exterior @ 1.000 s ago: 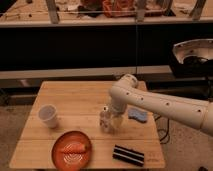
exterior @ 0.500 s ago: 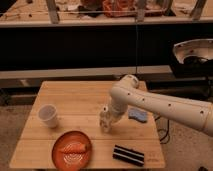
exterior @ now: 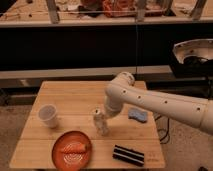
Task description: Knock the bottle over
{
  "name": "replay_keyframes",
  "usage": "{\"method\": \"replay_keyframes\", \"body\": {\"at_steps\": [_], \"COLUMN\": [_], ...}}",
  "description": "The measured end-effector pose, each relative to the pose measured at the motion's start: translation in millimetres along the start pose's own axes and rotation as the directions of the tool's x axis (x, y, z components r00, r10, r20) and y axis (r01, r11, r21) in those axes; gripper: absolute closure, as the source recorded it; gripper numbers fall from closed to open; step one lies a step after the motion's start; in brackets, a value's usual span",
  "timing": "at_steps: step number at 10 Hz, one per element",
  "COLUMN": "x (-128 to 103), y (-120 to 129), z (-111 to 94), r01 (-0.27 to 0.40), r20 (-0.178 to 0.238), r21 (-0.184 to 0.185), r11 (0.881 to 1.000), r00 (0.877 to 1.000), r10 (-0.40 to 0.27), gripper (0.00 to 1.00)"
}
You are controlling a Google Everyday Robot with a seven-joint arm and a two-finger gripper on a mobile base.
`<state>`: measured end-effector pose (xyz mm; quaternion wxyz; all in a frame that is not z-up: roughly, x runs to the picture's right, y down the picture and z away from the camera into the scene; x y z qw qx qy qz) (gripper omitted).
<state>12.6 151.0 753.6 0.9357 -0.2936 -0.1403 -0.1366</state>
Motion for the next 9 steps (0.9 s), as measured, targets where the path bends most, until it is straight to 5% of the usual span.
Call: {"method": "replay_keyframes", "body": {"at_steps": [9], "x": [-22], "y": [5], "z": [-8], "r01": [0.070], "r20": [-0.009], "r21": [-0.006], "r11": [0.998], "r00": [0.998], "r10": [-0.070], "gripper": [0.99]}}
